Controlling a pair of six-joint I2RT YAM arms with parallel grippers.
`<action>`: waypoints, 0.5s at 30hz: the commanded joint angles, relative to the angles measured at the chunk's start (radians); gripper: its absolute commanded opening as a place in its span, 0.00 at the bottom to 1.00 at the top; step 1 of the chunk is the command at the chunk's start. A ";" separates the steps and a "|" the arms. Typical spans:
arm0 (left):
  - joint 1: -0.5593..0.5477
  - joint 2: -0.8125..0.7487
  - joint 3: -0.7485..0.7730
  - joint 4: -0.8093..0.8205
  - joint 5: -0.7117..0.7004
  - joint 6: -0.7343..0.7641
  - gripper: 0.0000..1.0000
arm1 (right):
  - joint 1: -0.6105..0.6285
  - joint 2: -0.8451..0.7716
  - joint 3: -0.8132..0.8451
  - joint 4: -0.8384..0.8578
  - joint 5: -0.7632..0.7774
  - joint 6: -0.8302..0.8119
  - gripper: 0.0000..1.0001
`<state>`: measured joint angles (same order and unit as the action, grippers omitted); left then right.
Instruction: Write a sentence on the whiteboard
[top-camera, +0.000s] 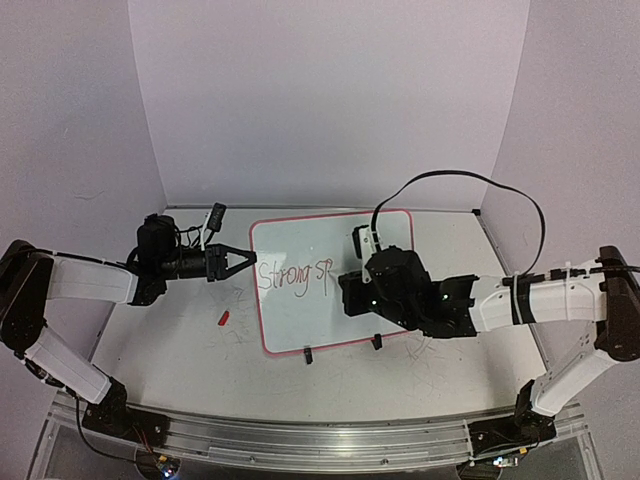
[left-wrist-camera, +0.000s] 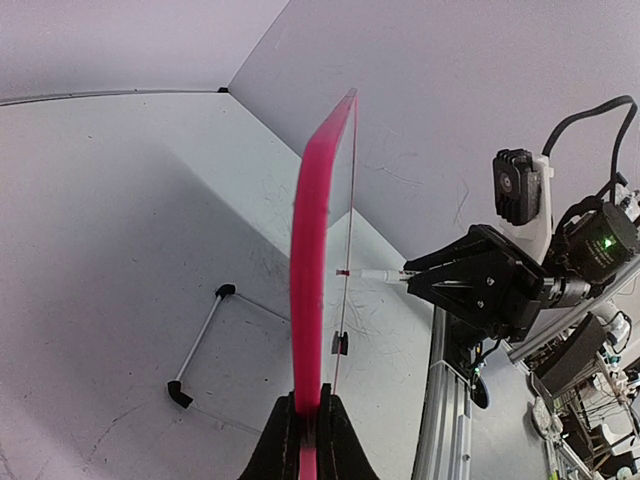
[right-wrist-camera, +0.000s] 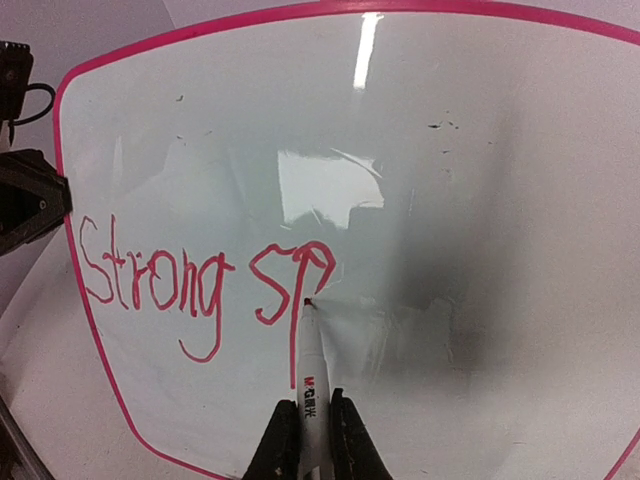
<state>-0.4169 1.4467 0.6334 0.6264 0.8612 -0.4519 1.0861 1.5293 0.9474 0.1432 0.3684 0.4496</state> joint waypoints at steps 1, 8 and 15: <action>-0.015 0.007 0.031 -0.002 0.007 0.016 0.00 | 0.005 0.032 0.033 0.025 -0.006 -0.006 0.00; -0.016 0.011 0.031 -0.003 0.003 0.019 0.00 | 0.005 -0.052 0.008 0.061 0.000 -0.042 0.00; -0.017 0.008 0.028 -0.003 0.005 0.021 0.00 | -0.005 -0.244 -0.153 0.071 0.002 -0.057 0.00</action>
<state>-0.4179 1.4467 0.6338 0.6258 0.8608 -0.4498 1.0905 1.3518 0.8134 0.1815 0.3564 0.4147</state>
